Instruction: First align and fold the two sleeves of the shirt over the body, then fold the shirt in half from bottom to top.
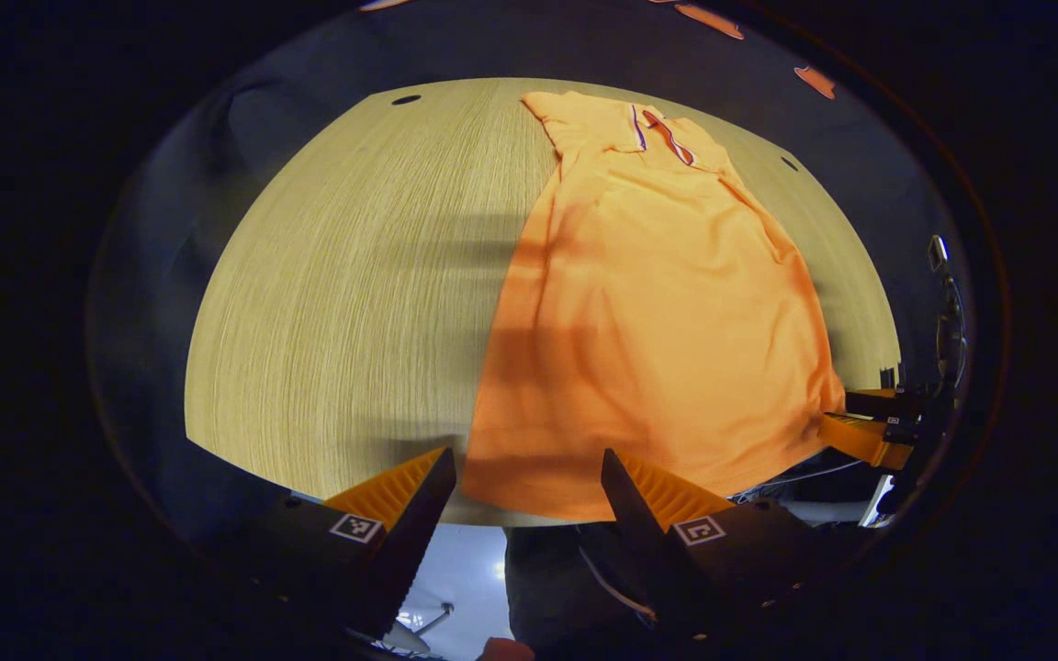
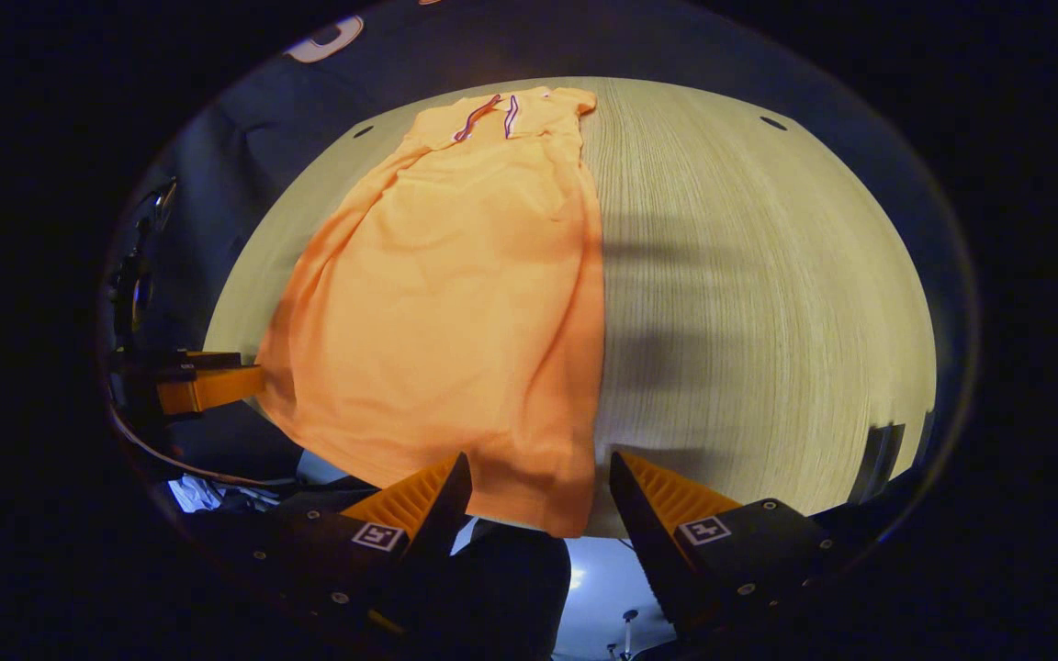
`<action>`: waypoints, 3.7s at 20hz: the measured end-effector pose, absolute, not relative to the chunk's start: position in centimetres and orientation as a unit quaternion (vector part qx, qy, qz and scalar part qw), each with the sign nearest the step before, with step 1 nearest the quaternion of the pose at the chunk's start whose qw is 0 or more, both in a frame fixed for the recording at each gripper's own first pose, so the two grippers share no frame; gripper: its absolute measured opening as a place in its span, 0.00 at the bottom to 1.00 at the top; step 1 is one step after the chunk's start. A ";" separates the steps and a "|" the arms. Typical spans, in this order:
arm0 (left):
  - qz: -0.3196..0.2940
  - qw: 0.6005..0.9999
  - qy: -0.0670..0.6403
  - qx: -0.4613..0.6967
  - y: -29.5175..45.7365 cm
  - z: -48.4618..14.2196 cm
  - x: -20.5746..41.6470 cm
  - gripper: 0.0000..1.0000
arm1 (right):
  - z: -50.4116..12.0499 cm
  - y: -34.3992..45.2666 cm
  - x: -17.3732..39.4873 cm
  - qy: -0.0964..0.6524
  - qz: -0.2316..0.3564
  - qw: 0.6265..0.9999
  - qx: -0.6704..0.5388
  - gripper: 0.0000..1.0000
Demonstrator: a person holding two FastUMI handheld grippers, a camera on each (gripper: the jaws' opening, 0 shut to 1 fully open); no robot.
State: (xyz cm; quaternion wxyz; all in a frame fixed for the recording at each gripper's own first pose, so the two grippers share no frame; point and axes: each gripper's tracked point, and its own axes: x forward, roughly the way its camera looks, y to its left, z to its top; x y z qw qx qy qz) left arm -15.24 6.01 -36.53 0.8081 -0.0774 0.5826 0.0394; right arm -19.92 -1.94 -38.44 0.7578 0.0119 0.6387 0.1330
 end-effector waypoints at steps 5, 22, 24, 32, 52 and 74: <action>0.039 0.791 0.607 -0.069 4.7 -38.6 -16.3 0.99 | -39.0 -2.2 -20.4 0.635 0.126 0.762 -0.026 0.86; 0.041 0.809 0.584 -0.047 3.5 -39.3 -14.3 0.41 | -39.4 -1.9 -20.0 0.643 0.072 0.762 -0.020 0.15; 0.036 0.812 0.582 -0.040 3.5 -39.1 -14.5 0.41 | -39.4 -1.8 -20.0 0.645 0.076 0.760 -0.028 0.16; 0.022 0.826 0.561 -0.056 3.0 -39.1 -13.9 0.06 | -39.3 -1.8 -20.1 0.638 0.069 0.766 -0.029 0.17; 0.023 0.867 0.493 -0.063 3.6 -31.6 -8.0 0.01 | -34.5 0.3 -14.6 0.592 0.112 0.792 0.097 0.00; -0.028 0.895 0.444 -0.036 7.2 -23.9 13.0 0.01 | -30.3 1.2 3.9 0.553 0.093 0.823 0.089 0.00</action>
